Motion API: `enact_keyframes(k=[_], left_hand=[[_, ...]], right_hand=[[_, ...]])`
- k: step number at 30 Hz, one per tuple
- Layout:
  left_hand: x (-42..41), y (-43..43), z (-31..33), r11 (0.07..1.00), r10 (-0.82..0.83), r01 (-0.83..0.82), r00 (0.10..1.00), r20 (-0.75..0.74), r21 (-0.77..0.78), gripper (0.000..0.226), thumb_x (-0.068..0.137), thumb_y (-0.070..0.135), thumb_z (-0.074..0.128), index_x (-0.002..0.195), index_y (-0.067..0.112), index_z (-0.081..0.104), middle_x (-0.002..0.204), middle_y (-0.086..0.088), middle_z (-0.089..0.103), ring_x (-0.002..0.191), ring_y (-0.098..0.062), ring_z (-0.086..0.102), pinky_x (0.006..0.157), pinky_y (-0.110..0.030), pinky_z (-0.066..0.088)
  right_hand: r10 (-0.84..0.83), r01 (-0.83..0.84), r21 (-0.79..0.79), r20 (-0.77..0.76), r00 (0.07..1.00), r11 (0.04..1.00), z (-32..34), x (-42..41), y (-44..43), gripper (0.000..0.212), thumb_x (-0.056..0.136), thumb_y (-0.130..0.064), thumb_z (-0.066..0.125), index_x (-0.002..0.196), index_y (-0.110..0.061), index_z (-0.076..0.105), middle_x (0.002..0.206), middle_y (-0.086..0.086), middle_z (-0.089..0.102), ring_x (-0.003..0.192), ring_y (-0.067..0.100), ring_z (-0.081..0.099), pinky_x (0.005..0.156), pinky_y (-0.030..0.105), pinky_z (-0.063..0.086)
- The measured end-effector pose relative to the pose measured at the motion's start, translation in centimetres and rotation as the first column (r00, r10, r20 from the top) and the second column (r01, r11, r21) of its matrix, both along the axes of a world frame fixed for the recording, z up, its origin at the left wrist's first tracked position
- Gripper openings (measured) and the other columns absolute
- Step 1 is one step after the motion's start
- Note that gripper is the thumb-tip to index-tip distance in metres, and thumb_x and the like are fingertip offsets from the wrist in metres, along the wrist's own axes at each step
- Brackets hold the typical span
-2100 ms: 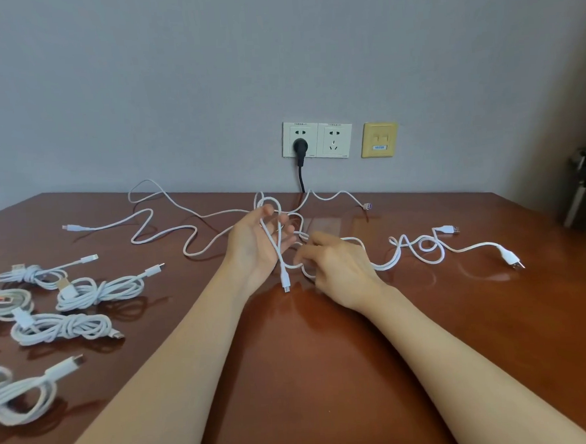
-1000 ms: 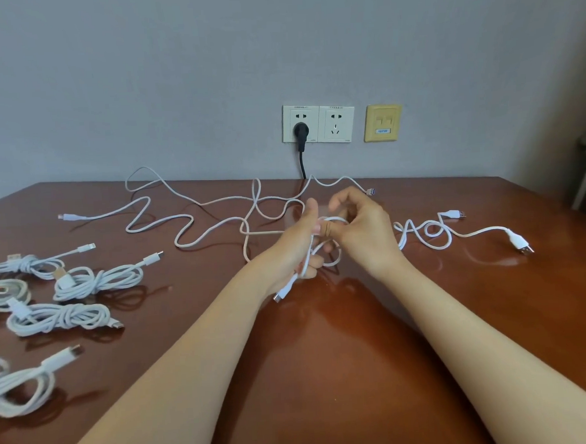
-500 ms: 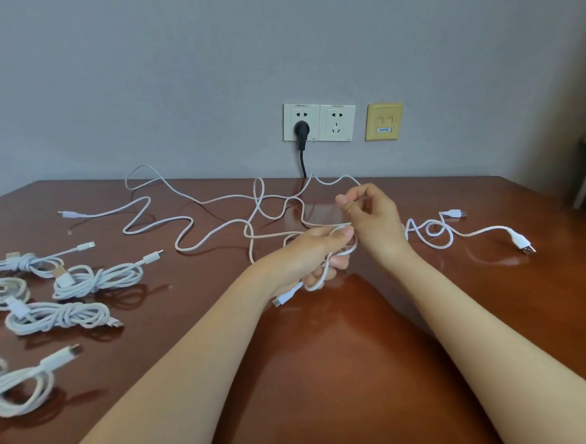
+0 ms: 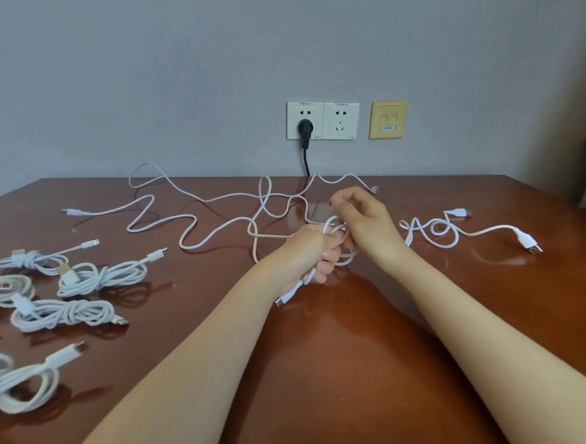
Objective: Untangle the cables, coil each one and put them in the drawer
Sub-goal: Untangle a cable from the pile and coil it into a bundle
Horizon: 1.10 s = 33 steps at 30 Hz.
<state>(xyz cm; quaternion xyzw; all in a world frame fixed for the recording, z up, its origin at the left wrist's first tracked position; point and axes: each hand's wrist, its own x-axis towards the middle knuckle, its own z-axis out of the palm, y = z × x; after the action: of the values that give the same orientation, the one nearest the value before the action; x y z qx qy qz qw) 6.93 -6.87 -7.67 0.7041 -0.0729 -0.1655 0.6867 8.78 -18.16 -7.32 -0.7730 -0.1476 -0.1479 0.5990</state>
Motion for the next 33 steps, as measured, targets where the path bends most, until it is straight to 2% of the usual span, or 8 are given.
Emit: enact_keyframes(k=[5, 10, 15, 20, 22, 27, 30, 33], left_hand=[[0.1, 0.7, 0.7, 0.990, 0.014, -0.013, 1.000, 0.002, -0.139, 0.030, 0.101, 0.013, 0.031, 0.075, 0.011, 0.045, 0.038, 0.010, 0.028, 0.027, -0.001, 0.019, 0.031, -0.010, 0.013], [0.7, 3.3, 1.8, 0.880, 0.112, -0.119, 0.993, -0.043, -0.460, 0.029, 0.098, 0.010, 0.027, 0.075, 0.014, 0.044, 0.037, 0.010, 0.025, 0.026, 0.000, 0.019, 0.029, -0.013, 0.012], [0.7, 4.0, 1.5, 0.927, 0.164, -0.164, 0.986, -0.028, -0.337, 0.029, 0.101, 0.020, 0.033, 0.075, 0.015, 0.045, 0.038, 0.010, 0.024, 0.027, -0.001, 0.018, 0.028, -0.013, 0.013], [0.5, 2.7, 1.0, 0.949, 0.228, -0.196, 0.968, 0.107, -0.248, 0.022, 0.098, 0.019, 0.046, 0.079, 0.014, 0.058, 0.042, 0.009, 0.024, 0.030, -0.002, 0.017, 0.031, -0.012, 0.015], [0.3, 2.7, 0.9, 0.941, 0.224, -0.180, 0.966, 0.129, -0.285, 0.025, 0.097, 0.017, 0.046, 0.075, 0.014, 0.056, 0.041, 0.009, 0.024, 0.029, -0.002, 0.017, 0.031, -0.013, 0.015], [0.0, 2.5, 1.2, 0.901, 0.115, -0.059, 0.988, 0.106, -0.430, 0.021, 0.098, 0.015, 0.040, 0.100, 0.021, 0.060, 0.039, 0.010, 0.032, 0.028, -0.001, 0.019, 0.031, -0.014, 0.013], [0.2, 2.4, 1.0, 0.924, 0.124, -0.080, 0.988, 0.095, -0.374, 0.021, 0.098, 0.012, 0.040, 0.087, 0.014, 0.058, 0.040, 0.009, 0.030, 0.028, -0.001, 0.020, 0.030, -0.014, 0.015], [0.4, 2.3, 0.8, 0.945, 0.139, -0.108, 0.987, 0.082, -0.309, 0.025, 0.098, 0.013, 0.039, 0.078, 0.010, 0.053, 0.040, 0.009, 0.028, 0.028, -0.001, 0.019, 0.030, -0.014, 0.015]], right_hand=[[0.169, -0.148, 0.154, -0.139, 0.976, 0.977, 0.7, -0.6, -0.3, 0.019, 0.093, -0.011, 0.046, 0.075, -0.012, 0.047, 0.052, 0.001, 0.047, 0.033, 0.012, 0.037, 0.044, 0.023, 0.031], [0.278, -0.292, -0.117, -0.124, 0.953, 0.949, 0.9, -1.2, -0.4, 0.030, 0.094, -0.012, 0.043, 0.064, -0.009, 0.041, 0.048, 0.007, 0.033, 0.042, 0.018, 0.029, 0.051, 0.032, 0.025], [0.197, -0.200, -0.053, -0.048, 0.979, 0.978, 0.6, -0.3, -0.7, 0.033, 0.100, -0.013, 0.039, 0.067, -0.014, 0.048, 0.039, -0.011, 0.035, 0.038, 0.009, 0.023, 0.043, 0.023, 0.020], [0.163, -0.162, -0.048, 0.003, 0.987, 0.986, 0.2, -0.4, 0.2, 0.033, 0.100, -0.010, 0.037, 0.070, -0.016, 0.049, 0.041, -0.011, 0.035, 0.035, 0.001, 0.026, 0.041, 0.015, 0.024], [0.157, -0.156, -0.047, 0.003, 0.988, 0.987, -0.1, -0.5, 0.9, 0.033, 0.100, -0.008, 0.034, 0.071, -0.016, 0.047, 0.038, -0.011, 0.036, 0.032, 0.002, 0.030, 0.039, 0.010, 0.024], [0.066, -0.060, -0.110, 0.052, 0.996, 0.992, -0.6, -0.3, 1.2, 0.032, 0.099, -0.006, 0.032, 0.077, -0.021, 0.049, 0.051, -0.009, 0.037, 0.037, 0.001, 0.035, 0.047, 0.017, 0.026], [0.126, -0.123, -0.059, 0.059, 0.990, 0.991, -0.4, -0.5, 1.0, 0.027, 0.098, 0.002, 0.028, 0.089, -0.011, 0.050, 0.043, -0.015, 0.037, 0.038, 0.000, 0.034, 0.045, 0.012, 0.028], [0.167, -0.167, -0.012, 0.056, 0.984, 0.986, -0.3, -0.7, 1.1, 0.032, 0.097, 0.007, 0.027, 0.078, -0.011, 0.045, 0.037, -0.016, 0.033, 0.037, 0.001, 0.031, 0.041, 0.010, 0.028]])
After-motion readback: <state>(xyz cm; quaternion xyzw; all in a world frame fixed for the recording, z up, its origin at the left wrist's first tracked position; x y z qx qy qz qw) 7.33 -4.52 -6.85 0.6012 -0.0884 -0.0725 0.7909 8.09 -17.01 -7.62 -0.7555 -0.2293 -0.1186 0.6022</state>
